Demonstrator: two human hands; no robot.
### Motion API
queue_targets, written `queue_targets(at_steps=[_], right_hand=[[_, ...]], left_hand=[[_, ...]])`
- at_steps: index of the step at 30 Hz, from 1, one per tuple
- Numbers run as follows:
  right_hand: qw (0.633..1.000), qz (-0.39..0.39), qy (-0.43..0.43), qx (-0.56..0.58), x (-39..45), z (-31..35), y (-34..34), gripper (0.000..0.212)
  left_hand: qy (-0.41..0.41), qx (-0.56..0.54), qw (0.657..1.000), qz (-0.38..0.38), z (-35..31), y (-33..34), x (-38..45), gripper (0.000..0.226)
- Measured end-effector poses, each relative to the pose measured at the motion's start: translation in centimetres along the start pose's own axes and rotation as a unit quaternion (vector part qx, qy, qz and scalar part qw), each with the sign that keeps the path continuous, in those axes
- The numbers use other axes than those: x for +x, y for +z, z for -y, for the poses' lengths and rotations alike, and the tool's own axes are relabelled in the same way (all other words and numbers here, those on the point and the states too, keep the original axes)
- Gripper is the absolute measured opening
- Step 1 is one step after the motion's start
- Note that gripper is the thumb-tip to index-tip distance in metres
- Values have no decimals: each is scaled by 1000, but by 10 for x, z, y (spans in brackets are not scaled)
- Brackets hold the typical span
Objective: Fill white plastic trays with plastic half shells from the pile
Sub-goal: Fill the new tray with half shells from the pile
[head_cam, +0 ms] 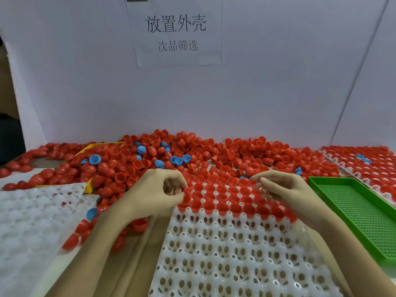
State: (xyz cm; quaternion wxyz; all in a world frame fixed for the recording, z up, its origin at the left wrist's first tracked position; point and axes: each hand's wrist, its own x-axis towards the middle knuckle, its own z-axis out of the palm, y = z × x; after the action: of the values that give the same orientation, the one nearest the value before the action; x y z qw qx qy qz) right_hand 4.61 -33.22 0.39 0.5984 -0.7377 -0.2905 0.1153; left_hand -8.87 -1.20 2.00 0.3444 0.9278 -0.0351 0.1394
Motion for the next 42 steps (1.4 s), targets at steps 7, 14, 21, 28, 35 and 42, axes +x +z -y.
queue_targets(at_steps=[7,14,21,28,35,42], right_hand=[[998,-37,21,35,3,-10,-9,21],[999,-32,24,29,4,-16,-10,23],[999,-28,24,36,5,-17,-12,22],[998,-31,23,48,4,-17,-14,22],[999,-38,18,34,3,-18,-10,21],[998,-36,23,37,2,-15,-10,20]], left_hand=[[-25,55,978,200,3,3,-5,11],[-30,141,965,218,3,4,-6,17],[-33,83,976,199,1,2,-5,15],[-18,144,983,-110,41,8,8,16],[-124,246,960,-53,93,11,4,48],[-97,252,956,-113,88,14,6,43]])
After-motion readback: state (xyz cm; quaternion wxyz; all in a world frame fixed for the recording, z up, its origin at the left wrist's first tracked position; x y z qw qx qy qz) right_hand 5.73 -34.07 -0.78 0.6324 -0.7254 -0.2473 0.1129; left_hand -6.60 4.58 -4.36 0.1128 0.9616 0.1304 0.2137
